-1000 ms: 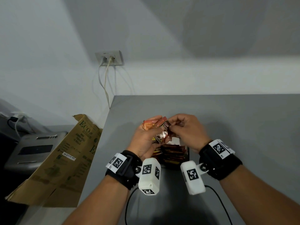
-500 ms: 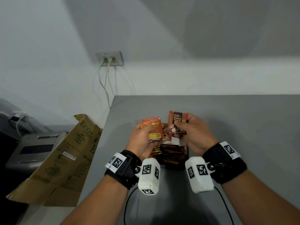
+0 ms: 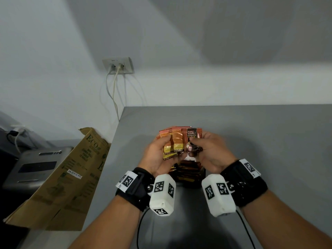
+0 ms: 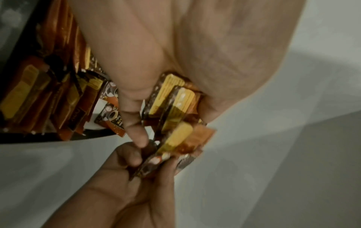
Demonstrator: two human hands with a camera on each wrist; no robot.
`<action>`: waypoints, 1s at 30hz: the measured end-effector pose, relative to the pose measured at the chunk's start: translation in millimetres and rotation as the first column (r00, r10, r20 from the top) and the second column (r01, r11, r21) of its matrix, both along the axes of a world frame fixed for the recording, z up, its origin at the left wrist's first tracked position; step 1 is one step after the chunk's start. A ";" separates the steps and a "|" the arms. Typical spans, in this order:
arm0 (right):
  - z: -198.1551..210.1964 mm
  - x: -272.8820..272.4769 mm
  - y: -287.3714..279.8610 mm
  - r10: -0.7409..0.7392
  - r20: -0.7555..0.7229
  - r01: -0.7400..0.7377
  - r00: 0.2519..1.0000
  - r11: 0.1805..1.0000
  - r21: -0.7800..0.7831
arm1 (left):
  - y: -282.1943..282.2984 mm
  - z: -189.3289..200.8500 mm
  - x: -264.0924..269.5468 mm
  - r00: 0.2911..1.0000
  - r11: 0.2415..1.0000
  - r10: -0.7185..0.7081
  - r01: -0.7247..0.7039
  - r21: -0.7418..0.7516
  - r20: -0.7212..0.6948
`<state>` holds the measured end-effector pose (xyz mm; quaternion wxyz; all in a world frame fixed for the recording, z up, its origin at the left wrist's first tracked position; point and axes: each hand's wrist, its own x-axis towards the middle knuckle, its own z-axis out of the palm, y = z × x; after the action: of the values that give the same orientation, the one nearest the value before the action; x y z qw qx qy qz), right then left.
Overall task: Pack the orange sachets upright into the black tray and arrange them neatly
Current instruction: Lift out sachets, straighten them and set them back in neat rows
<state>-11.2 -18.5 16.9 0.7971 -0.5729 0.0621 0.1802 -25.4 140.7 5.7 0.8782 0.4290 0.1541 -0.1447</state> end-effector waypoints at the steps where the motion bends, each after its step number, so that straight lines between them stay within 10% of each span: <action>1: 0.5 0.6 -1.7 0.004 -0.016 -0.003 1.000 0.999 0.053 | 1.5 0.1 1.1 1.000 0.999 0.012 -0.013 -0.029 -0.014; 5: -2.8 -1.8 2.0 0.028 -0.016 -0.026 0.999 0.995 0.101 | 0.2 -2.1 2.8 0.997 1.000 -0.017 0.015 0.024 0.076; 12: -2.9 -5.2 11.2 -0.050 0.163 0.093 0.985 0.958 -0.273 | -10.0 -5.4 1.6 0.992 0.993 -0.013 -0.002 0.118 0.124; 17: 3.2 4.8 -10.6 -0.155 -0.053 0.160 0.987 0.980 0.115 | -2.8 -7.1 4.9 0.988 0.962 0.110 -0.132 0.240 0.107; 22: 1.6 -2.6 3.9 0.056 0.045 -0.040 0.997 0.956 -0.291 | -14.9 -4.1 5.2 0.980 0.940 0.073 -0.129 0.315 0.185; 30: 4.7 4.1 -4.9 -0.050 0.007 0.050 0.999 0.998 0.024 | -4.8 2.8 5.5 0.995 0.977 0.011 -0.031 0.209 0.095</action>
<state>-7.2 -23.4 21.6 0.8085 -0.5622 0.0712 0.1585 -19.9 136.0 8.5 0.8357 0.5239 0.1320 -0.0982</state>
